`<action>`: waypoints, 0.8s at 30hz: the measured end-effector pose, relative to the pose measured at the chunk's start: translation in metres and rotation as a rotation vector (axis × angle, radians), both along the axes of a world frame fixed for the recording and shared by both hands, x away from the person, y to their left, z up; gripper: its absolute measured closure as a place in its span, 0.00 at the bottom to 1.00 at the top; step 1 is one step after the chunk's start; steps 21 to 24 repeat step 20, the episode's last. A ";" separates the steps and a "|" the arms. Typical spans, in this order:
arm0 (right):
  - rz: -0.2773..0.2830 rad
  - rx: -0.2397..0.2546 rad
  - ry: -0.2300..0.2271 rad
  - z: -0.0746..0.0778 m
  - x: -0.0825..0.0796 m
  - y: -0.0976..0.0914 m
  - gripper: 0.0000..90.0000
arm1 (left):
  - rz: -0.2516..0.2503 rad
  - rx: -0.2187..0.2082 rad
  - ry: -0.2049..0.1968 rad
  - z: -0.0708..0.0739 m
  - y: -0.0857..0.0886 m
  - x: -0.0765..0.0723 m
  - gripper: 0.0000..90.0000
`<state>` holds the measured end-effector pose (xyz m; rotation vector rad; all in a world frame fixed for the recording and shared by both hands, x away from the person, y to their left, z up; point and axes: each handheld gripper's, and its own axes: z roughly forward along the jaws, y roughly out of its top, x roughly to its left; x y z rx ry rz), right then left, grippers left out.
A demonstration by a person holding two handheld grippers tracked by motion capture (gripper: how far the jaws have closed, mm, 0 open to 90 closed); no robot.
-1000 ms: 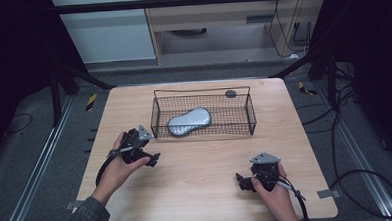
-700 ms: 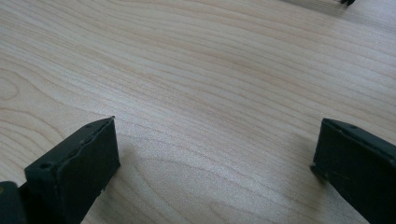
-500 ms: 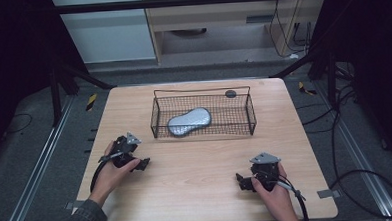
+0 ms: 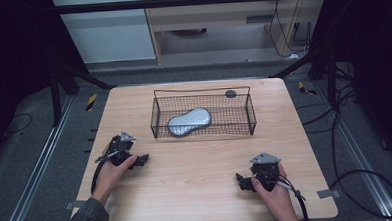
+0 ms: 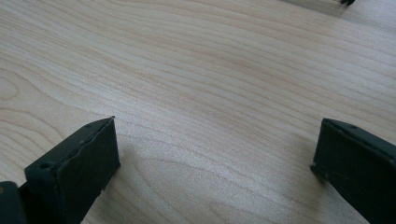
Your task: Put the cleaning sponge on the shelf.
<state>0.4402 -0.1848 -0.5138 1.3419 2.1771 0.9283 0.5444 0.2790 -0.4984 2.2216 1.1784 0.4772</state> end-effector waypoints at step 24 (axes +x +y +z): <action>0.002 -0.002 -0.001 0.000 0.000 0.000 0.00 | 0.045 -0.074 -0.076 -0.010 0.002 -0.004 0.00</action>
